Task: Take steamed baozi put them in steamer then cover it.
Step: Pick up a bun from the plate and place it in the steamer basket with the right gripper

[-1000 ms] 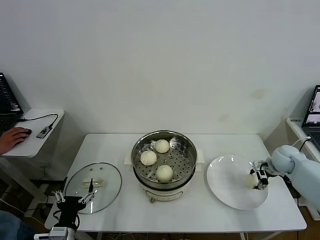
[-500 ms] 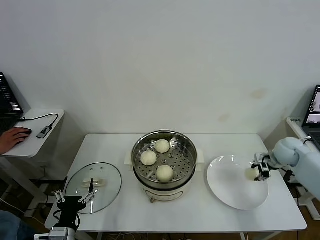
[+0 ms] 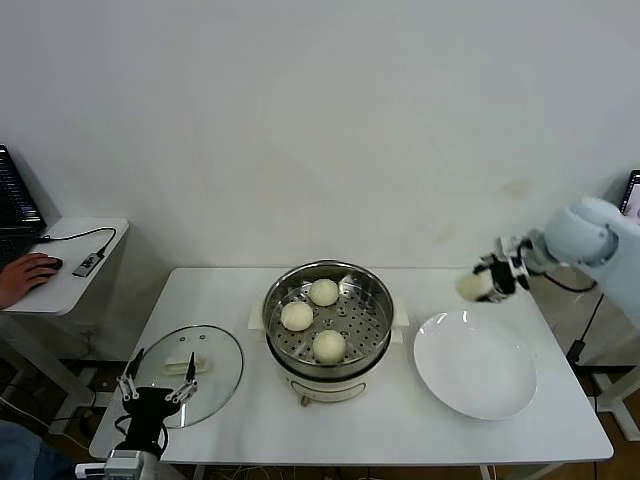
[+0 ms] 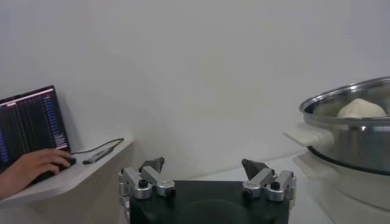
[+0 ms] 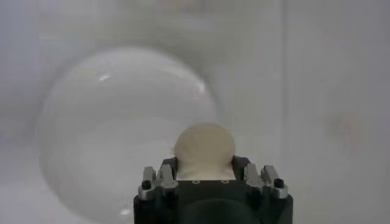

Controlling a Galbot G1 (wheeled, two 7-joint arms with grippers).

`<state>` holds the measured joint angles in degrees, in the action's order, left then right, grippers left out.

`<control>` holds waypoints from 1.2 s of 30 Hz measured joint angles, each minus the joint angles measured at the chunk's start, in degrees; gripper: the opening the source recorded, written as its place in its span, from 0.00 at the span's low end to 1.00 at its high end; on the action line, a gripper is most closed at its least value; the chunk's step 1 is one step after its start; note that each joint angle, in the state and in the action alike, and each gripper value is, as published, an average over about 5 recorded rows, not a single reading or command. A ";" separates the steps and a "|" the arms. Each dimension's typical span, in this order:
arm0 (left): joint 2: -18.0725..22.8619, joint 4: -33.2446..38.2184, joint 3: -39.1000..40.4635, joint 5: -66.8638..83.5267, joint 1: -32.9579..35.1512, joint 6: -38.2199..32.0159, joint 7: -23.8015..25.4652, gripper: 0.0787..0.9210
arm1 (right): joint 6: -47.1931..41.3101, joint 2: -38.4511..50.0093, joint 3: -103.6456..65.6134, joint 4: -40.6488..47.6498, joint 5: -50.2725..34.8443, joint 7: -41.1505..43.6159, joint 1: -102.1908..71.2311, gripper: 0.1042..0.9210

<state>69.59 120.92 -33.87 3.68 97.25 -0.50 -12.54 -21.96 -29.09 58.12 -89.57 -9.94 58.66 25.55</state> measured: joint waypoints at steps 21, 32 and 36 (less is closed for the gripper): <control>0.98 0.04 -1.01 0.28 0.17 -0.33 -0.33 0.88 | -12.96 -20.03 16.53 -0.75 -19.96 -9.72 10.72 0.58; 1.08 0.13 -1.69 0.48 0.30 -0.52 -0.43 0.88 | -14.42 -25.87 17.52 4.09 -18.81 -10.65 6.67 0.58; 1.13 0.12 -1.72 0.51 0.22 -0.52 -0.44 0.88 | -14.55 -27.05 17.57 5.35 -17.98 -10.91 5.19 0.58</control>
<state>70.73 121.04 -35.59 4.20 97.47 -1.02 -12.98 -36.50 -56.15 75.70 -84.22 -27.92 47.75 30.75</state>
